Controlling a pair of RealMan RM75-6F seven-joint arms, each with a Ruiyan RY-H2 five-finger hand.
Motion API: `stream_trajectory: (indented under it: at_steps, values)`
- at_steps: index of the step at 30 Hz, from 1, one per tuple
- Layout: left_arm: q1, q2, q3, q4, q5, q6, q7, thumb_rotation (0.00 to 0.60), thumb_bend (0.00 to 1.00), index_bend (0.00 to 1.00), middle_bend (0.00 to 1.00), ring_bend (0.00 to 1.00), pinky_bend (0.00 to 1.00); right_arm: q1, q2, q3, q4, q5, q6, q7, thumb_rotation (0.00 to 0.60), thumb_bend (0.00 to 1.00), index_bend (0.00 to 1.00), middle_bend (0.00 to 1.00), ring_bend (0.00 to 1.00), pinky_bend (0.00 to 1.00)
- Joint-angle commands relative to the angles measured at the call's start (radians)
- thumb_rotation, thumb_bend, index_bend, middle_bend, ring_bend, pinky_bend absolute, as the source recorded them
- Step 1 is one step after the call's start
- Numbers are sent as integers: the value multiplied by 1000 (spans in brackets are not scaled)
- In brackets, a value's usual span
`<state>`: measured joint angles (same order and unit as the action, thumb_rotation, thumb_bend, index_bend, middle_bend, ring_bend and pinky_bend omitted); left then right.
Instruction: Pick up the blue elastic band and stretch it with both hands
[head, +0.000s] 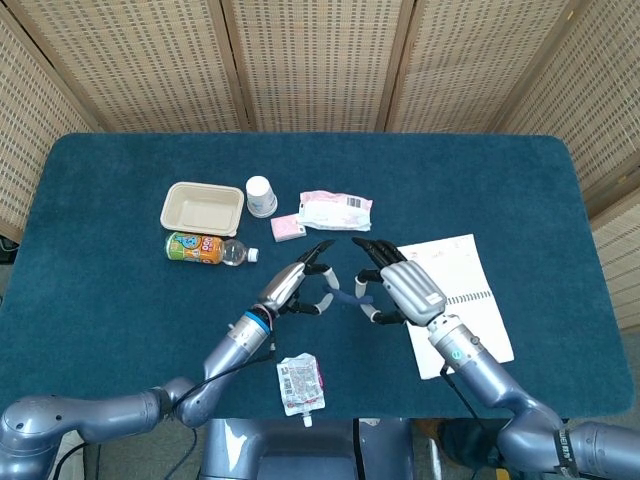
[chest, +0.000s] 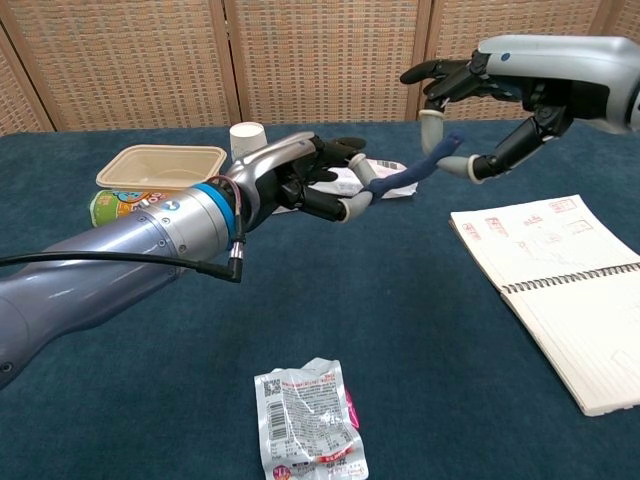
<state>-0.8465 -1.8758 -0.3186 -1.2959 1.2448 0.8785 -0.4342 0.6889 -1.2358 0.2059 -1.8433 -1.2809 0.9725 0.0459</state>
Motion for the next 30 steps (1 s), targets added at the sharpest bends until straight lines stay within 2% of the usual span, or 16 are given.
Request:
stream_trajectory:
  at_steps: [1,16,19,30]
  values:
    - [6,11,0,3,-2,6,5,600,479,719,0,0,0,-8,6,-8,15,-20,14,-9,600,745,871,1,0,0]
    - [67,162,-11,14,-14,27,-17,600,479,722,0,0,0,-44,38,-24,114,-90,68,32,600,745,878,10,0,0]
    - [110,254,-7,21,-7,51,-29,600,479,722,0,0,0,-67,53,-37,167,-93,84,42,600,746,878,10,0,0]
    - [194,480,7,45,-23,49,-43,600,479,724,0,0,0,-127,82,-58,279,-103,119,156,600,745,878,9,0,0]
